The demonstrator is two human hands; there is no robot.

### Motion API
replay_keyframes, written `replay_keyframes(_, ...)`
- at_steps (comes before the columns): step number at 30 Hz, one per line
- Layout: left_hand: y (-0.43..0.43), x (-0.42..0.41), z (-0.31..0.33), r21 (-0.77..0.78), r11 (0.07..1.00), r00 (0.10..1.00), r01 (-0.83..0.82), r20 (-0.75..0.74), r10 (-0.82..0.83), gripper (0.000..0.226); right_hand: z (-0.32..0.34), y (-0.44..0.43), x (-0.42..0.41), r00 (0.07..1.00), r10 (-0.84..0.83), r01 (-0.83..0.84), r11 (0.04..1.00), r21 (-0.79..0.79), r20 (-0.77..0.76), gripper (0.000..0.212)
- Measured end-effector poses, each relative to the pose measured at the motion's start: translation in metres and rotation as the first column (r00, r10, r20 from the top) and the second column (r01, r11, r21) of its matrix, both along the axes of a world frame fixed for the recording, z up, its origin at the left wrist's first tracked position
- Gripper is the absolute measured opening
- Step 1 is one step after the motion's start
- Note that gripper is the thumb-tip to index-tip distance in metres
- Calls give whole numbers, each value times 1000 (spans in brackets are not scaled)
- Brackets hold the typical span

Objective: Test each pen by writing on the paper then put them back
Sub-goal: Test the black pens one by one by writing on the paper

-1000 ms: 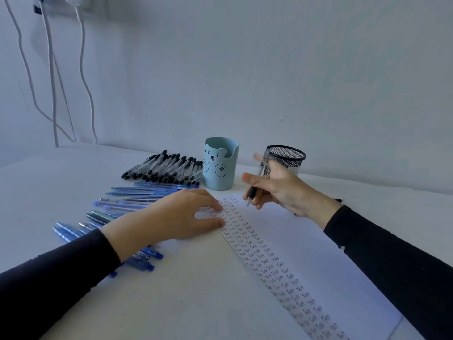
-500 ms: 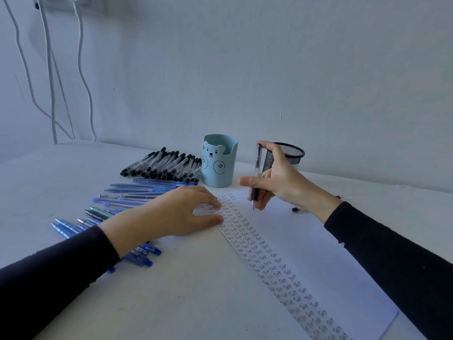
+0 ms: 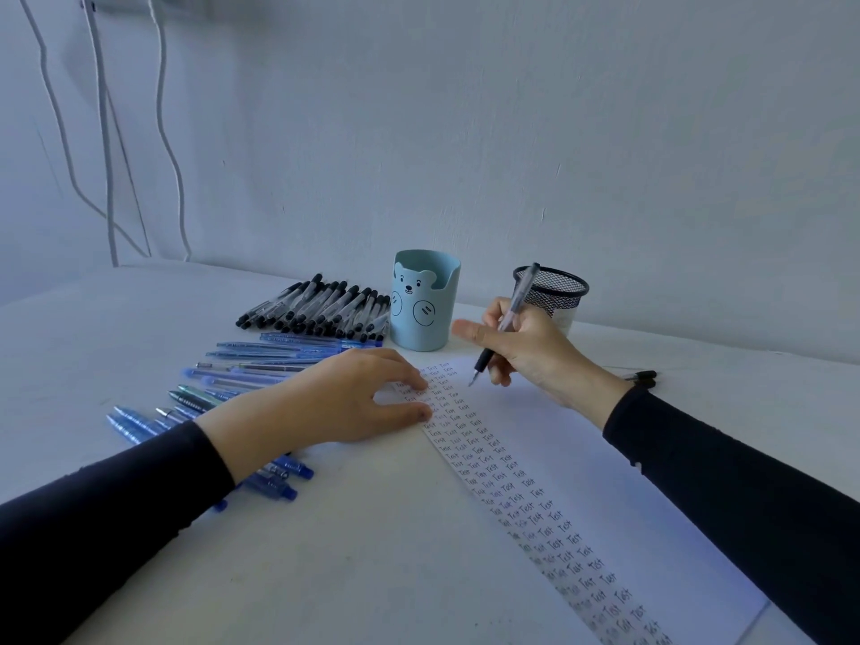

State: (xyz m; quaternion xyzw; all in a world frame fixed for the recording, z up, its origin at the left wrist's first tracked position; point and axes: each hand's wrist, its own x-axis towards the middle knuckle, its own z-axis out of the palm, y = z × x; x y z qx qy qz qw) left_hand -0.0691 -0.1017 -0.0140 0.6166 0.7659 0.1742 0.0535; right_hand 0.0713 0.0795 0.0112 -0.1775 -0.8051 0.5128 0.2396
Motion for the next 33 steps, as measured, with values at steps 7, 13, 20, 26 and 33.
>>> replay_keyframes(7, -1, -1, -1, 19, 1000, 1000, 6, -3, -5, 50, -6, 2, -16, 993, 32, -29, 999, -29, 115, 47)
replay_keyframes(13, 0, -1, -1, 3, 1000, 1000, 4, -9, -4, 52, -23, 4, -23, 995, -102, 100, 988, 121, 11, 40)
replay_keyframes(20, 1, -1, 0, 6, 1000, 999, 5, -33, -5, 49, -32, 5, -29, 994, -103, 109, 976, 191, -38, 37)
replay_keyframes(26, 1, 0, 1, -4, 1000, 1000, -1, -26, 1, 49, -30, 3, -28, 996, -89, 92, 977, 191, -23, 39)
replay_keyframes(33, 1, 0, 1, -10, 1000, 1000, -2, -22, 2, 50, -29, 2, -27, 995, -92, 97, 973, 208, -32, 40)
